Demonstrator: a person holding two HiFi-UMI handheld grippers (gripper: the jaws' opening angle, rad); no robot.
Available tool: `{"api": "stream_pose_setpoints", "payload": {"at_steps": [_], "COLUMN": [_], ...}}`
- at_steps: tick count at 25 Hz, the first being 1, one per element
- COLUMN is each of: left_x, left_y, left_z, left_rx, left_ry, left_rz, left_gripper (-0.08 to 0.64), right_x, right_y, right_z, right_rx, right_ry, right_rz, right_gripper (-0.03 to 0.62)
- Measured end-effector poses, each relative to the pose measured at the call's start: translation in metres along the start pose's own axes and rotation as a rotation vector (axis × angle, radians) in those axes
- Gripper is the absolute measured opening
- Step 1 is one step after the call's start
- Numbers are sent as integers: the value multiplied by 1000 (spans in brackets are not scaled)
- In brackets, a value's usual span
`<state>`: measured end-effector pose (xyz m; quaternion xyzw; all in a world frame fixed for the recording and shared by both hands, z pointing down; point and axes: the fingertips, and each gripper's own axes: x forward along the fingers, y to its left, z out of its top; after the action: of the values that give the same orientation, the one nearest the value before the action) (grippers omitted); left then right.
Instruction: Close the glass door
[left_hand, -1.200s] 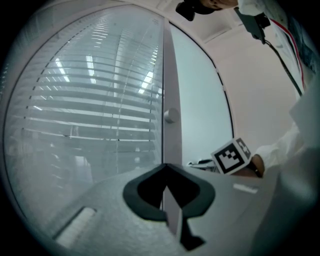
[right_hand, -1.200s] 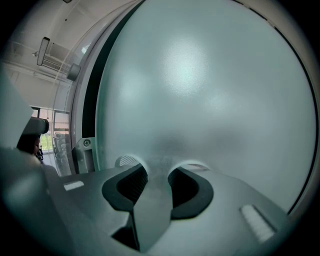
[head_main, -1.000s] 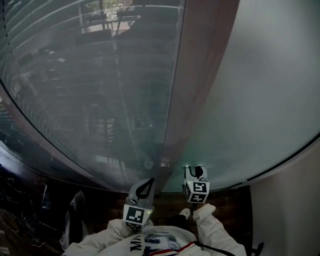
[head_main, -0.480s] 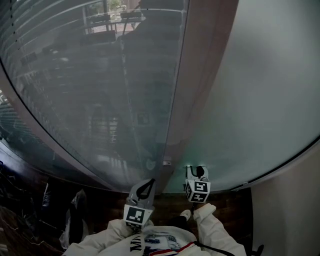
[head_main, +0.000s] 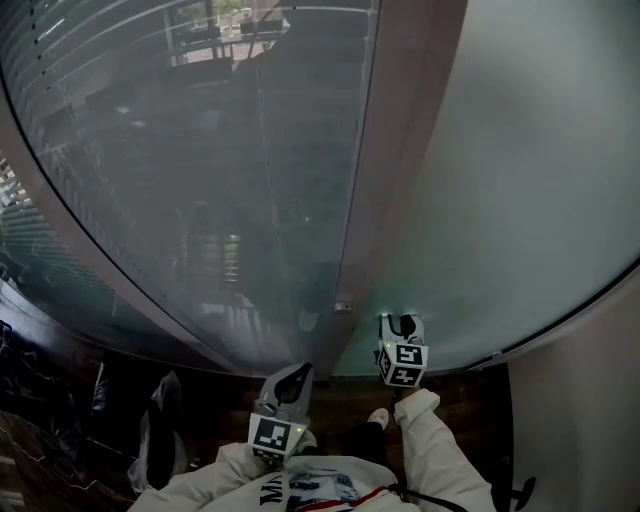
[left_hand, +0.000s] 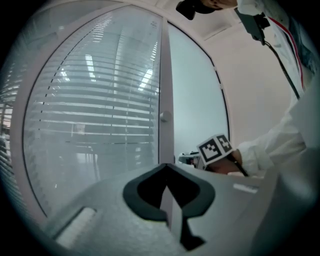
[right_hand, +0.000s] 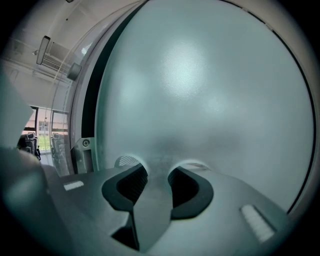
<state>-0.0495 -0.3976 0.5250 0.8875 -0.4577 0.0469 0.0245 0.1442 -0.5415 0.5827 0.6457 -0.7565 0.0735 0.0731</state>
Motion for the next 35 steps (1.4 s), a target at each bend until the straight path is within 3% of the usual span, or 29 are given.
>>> {"api": "stream_pose_setpoints", "payload": {"at_steps": [4,8,11,14,21,27,35], "left_x": [-14,-33,-46,-64,-109,-162,-225], "left_y": [-12,-22,-29,-36,-106,-175,-227], "left_z": [5,-11,-11,-6,-1,-8,-17], "left_rx": [13,28,23,24,48,47,57], "left_ry": [25,8,17,-3,-20,-25,18], "left_rz": [-35,-10,16,46,56,61,38], "left_gripper": [3,3,3,3,2,3,3], "right_x": [-6,-37,-68,-102,-237,-360,-445], "right_y": [-3,-8,-13,0,24,23,34], "right_z": [9,-3,-6,-5,0,1,-20], "right_rx": [26,56,71,55,33,49,105], "right_ry": [39,54,55,53,-23,-113,-131], "right_rz": [34,41,22,34,134,142,146], "right_gripper": [172,166,119,20,8,8,8]}}
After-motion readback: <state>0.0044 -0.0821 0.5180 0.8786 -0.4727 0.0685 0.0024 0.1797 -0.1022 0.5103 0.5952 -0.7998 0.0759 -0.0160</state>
